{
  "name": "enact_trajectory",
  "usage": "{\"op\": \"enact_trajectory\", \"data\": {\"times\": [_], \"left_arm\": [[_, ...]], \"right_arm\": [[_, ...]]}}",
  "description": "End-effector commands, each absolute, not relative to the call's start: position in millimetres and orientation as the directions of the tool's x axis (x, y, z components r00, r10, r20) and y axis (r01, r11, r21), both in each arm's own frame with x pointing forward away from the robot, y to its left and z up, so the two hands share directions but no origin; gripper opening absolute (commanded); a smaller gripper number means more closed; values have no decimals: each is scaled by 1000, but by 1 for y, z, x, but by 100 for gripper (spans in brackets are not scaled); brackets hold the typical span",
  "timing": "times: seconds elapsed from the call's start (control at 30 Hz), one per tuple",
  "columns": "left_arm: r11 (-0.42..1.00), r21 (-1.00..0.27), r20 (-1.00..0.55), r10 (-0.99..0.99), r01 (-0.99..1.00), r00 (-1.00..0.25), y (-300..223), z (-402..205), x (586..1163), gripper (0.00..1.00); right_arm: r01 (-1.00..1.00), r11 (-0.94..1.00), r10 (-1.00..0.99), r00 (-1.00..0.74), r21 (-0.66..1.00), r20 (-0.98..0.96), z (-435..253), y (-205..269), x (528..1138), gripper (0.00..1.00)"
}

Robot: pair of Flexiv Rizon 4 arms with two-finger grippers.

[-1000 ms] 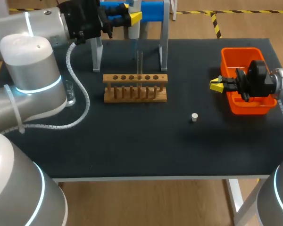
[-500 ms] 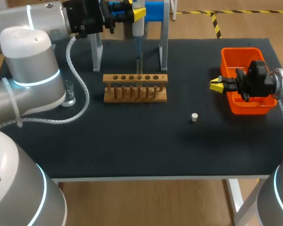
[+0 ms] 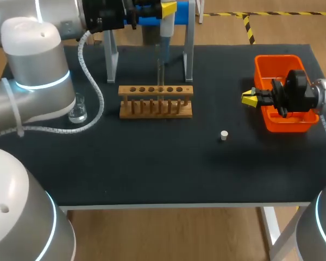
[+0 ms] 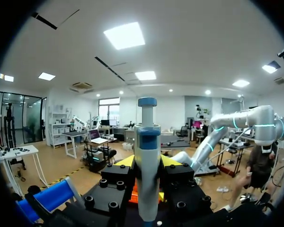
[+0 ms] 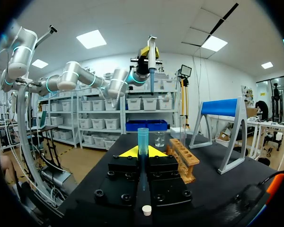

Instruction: Invert the test tube, pick up the pipette, mount the tip to pipette, aspirate from beaker and dispense into the tube, eject the tip, return the pipette, and cap with the stopper.

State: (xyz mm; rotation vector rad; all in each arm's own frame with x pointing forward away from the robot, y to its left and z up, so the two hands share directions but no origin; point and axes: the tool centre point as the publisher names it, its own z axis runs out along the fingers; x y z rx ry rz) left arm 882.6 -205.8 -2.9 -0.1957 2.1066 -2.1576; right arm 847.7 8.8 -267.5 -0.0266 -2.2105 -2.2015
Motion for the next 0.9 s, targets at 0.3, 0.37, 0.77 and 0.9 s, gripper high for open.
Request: {"op": "enact_trajectory", "data": {"times": [0.3,0.37,0.77,0.9], "left_arm": [[-27,-1000,6,-179,-1,-984,-214,-4,873,0],[-25,-1000,4,-176,0,-984,-215,-4,872,0],[-11,-1000,0,-184,2,-983,-214,-4,872,0],[-11,-1000,0,-184,2,-983,-214,-4,872,0]], "right_arm": [[27,6,-5,-1000,1000,27,-268,9,848,0],[27,6,-5,-1000,1000,27,-268,9,848,0],[27,6,-5,-1000,1000,27,-268,9,848,0],[27,6,-5,-1000,1000,27,-268,9,848,0]]}}
